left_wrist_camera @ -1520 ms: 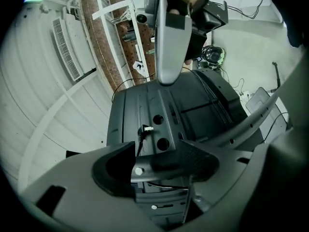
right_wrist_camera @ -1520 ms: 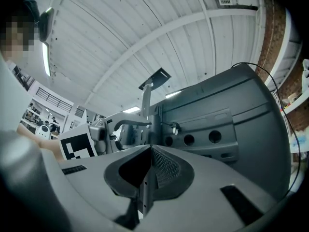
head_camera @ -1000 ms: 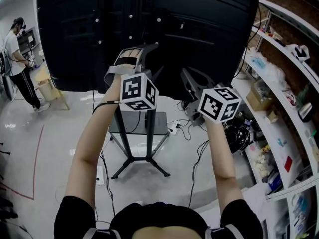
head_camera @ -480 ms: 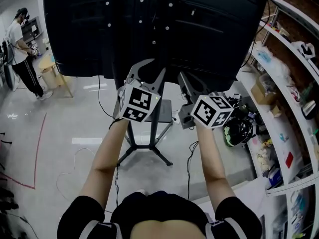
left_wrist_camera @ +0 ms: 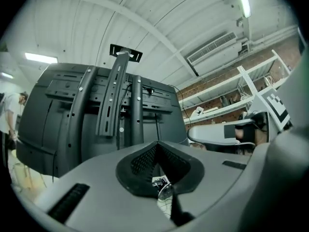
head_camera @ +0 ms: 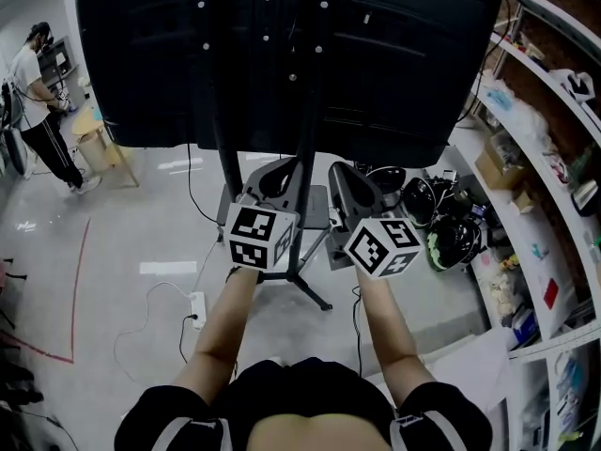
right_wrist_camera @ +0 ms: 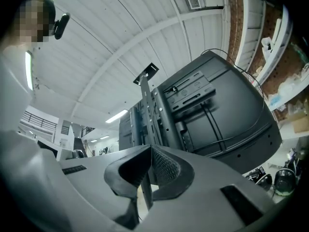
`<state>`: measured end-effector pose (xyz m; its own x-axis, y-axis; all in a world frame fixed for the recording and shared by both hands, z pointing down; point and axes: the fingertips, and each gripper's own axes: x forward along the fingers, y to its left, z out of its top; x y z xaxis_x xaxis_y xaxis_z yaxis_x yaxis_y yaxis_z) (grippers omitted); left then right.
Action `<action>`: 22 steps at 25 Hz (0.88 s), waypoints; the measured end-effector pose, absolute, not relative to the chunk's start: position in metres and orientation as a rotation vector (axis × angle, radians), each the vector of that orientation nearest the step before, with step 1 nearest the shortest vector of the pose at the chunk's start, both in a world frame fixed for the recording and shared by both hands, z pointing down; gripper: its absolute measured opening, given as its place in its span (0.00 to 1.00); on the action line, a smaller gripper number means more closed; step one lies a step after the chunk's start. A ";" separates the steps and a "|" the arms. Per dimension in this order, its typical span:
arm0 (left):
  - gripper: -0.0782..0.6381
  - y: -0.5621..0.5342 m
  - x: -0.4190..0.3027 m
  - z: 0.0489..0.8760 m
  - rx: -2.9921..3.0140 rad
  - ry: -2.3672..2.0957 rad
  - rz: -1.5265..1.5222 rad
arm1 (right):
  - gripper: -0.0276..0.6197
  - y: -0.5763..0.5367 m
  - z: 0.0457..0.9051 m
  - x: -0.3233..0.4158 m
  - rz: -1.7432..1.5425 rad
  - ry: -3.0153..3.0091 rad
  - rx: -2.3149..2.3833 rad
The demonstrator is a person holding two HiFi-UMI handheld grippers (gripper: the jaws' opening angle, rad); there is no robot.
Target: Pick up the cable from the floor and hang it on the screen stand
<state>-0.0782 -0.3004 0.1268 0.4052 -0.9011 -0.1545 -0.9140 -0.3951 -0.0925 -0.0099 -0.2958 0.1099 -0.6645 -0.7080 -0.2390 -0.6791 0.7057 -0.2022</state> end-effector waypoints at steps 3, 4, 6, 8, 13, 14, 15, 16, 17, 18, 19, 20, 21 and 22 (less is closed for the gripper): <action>0.12 -0.292 -0.072 0.146 -2.575 1.642 0.145 | 0.08 -0.293 0.123 -0.010 -0.123 2.607 -1.174; 0.12 -0.289 -0.070 0.151 -2.592 1.644 0.147 | 0.08 -0.292 0.127 -0.009 -0.109 2.605 -1.207; 0.12 -0.284 -0.068 0.161 -2.617 1.652 0.144 | 0.08 -0.289 0.136 -0.008 -0.077 2.596 -1.268; 0.12 -0.278 -0.070 0.170 -2.633 1.674 0.150 | 0.08 -0.283 0.143 -0.005 -0.042 2.583 -1.304; 0.12 -0.266 -0.076 0.188 -2.662 1.713 0.162 | 0.08 -0.263 0.163 0.003 -0.006 2.557 -1.389; 0.12 -0.266 -0.075 0.191 -2.661 1.712 0.145 | 0.08 -0.261 0.168 0.004 -0.029 2.553 -1.400; 0.12 -0.265 -0.073 0.194 -2.655 1.710 0.123 | 0.08 -0.260 0.172 0.003 -0.052 2.552 -1.401; 0.12 -0.265 -0.072 0.196 -2.647 1.707 0.101 | 0.08 -0.260 0.176 0.002 -0.065 2.556 -1.399; 0.12 -0.264 -0.070 0.197 -2.641 1.702 0.083 | 0.08 -0.260 0.177 0.000 -0.067 2.562 -1.398; 0.12 -0.263 -0.068 0.198 -2.639 1.696 0.072 | 0.08 -0.261 0.178 0.000 -0.061 2.567 -1.401; 0.12 -0.262 -0.067 0.198 -2.641 1.689 0.067 | 0.08 -0.261 0.177 0.000 -0.053 2.567 -1.405; 0.12 -0.261 -0.066 0.199 -2.646 1.683 0.065 | 0.08 -0.262 0.177 0.002 -0.050 2.563 -1.408; 0.12 -0.260 -0.065 0.199 -2.651 1.681 0.064 | 0.08 -0.261 0.176 0.004 -0.051 2.558 -1.408; 0.12 -0.259 -0.065 0.201 -2.655 1.683 0.063 | 0.08 -0.260 0.177 0.005 -0.055 2.557 -1.406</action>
<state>-0.0651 -0.2586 0.2006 0.4263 -0.9040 -0.0326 -0.9039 -0.4271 0.0232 0.0052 -0.2604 0.1766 -0.5166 -0.8379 -0.1760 -0.8296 0.5407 -0.1391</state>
